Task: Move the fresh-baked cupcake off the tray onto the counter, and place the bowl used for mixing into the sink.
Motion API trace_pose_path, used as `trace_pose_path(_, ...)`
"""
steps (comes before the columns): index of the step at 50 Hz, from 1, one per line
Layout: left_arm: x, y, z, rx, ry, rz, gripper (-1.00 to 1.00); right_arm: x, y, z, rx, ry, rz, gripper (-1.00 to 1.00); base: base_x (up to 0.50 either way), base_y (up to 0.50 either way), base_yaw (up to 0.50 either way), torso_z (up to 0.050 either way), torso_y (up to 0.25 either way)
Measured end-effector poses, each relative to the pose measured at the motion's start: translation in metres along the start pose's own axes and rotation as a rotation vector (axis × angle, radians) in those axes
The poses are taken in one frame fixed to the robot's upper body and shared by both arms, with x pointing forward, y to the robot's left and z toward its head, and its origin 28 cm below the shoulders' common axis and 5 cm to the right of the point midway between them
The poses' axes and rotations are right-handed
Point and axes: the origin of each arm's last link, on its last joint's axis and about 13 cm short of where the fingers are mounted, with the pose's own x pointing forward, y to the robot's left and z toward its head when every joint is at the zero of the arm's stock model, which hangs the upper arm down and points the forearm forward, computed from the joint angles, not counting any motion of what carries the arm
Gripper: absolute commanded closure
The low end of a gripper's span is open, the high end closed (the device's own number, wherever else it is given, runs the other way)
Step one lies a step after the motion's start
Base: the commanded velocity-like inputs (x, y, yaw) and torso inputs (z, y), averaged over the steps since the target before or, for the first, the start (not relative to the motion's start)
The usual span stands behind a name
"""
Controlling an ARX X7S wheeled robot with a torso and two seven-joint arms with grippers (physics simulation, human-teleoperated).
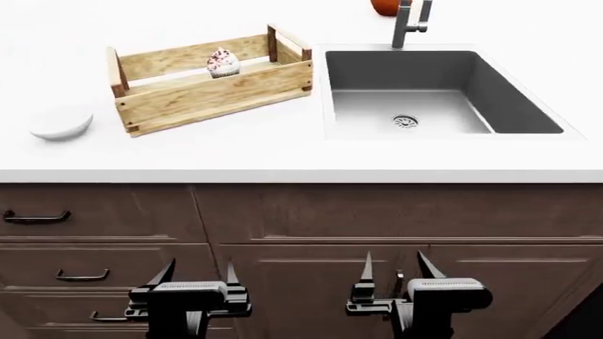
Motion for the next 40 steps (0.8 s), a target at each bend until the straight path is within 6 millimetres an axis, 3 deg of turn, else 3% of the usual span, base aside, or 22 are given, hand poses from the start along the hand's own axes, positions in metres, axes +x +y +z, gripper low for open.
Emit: trace_pose_path(40,0.0004,-0.0002,-0.0004,0.001,0.002,0.000,-1.00,0.0000,-0.0003,-0.0001,0.004,0.001,0.001,-1.00,0.00,0.39,0.00,0.000,0.000)
